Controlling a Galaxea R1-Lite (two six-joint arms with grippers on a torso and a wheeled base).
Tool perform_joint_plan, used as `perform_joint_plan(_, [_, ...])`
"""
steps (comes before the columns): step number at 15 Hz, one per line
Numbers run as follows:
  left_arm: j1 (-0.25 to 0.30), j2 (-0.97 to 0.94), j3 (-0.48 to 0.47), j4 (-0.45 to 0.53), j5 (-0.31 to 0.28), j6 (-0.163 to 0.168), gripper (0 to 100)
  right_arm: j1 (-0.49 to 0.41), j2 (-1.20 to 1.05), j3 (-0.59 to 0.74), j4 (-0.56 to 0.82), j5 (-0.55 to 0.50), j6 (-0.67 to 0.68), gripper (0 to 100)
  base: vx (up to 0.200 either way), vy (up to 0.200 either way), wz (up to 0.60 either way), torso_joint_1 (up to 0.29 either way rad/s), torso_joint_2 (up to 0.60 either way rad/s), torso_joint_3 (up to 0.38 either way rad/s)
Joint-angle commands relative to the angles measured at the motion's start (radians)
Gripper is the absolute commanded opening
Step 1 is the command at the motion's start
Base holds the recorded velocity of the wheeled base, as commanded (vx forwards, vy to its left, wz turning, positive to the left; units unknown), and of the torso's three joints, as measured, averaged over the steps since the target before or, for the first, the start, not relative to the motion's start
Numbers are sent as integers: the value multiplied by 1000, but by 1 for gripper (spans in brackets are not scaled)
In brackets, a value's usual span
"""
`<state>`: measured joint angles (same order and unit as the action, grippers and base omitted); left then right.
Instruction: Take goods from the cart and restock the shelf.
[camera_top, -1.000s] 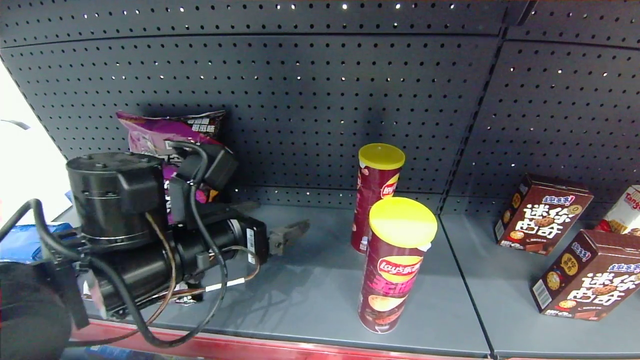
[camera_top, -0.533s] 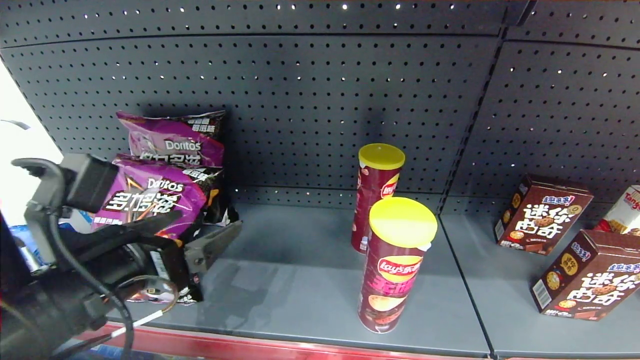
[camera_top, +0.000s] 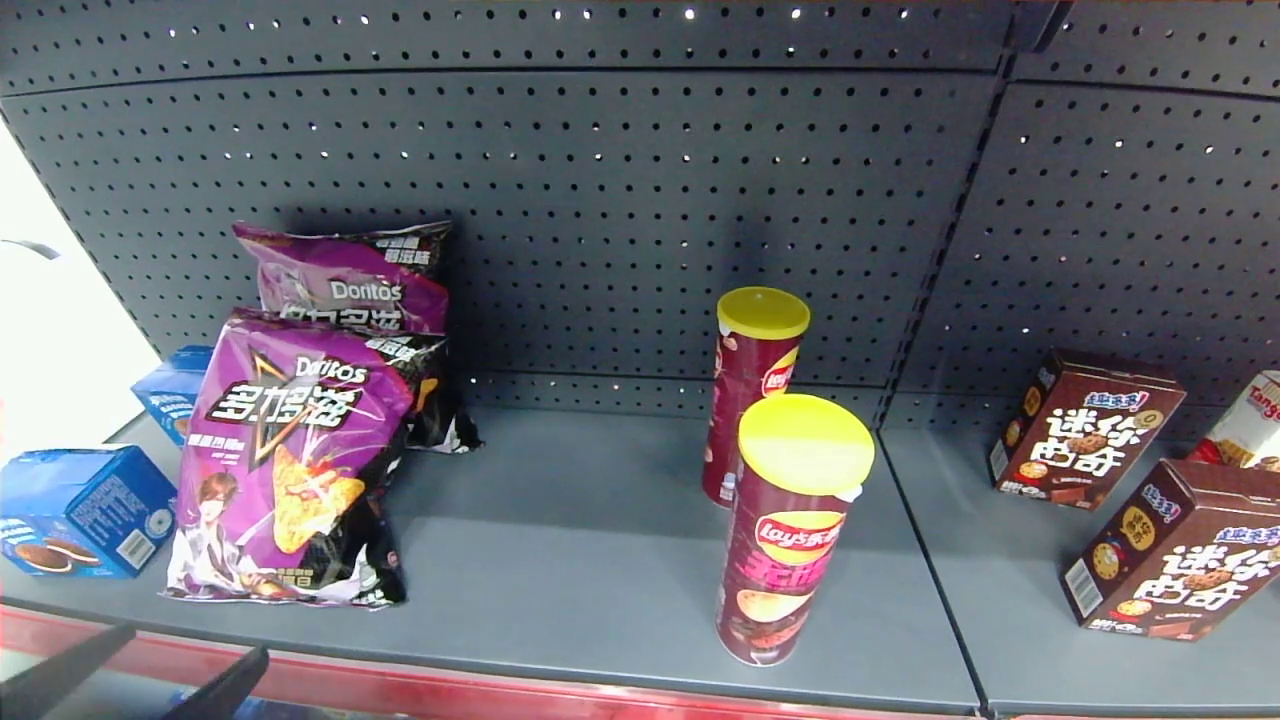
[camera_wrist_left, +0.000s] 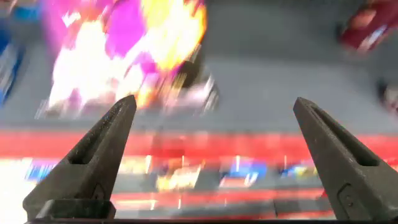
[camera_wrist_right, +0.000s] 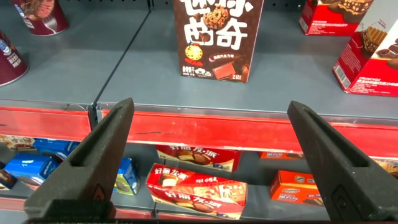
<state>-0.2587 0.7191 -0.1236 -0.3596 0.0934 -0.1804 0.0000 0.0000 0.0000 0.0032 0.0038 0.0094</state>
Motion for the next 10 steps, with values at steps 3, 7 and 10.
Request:
perform_joint_plan(3, [216, -517, 45, 392, -119, 6, 100, 0, 2, 0, 0, 1, 0, 100, 0, 0, 0, 0, 0, 0])
perform_joint_plan(7, [240, -624, 48, 462, -24, 65, 100, 0, 2, 0, 0, 1, 0, 100, 0, 0, 0, 0, 0, 0])
perform_joint_plan(10, [230, -650, 68, 436, 108, 105, 100, 0, 2, 0, 0, 1, 0, 100, 0, 0, 0, 0, 0, 0])
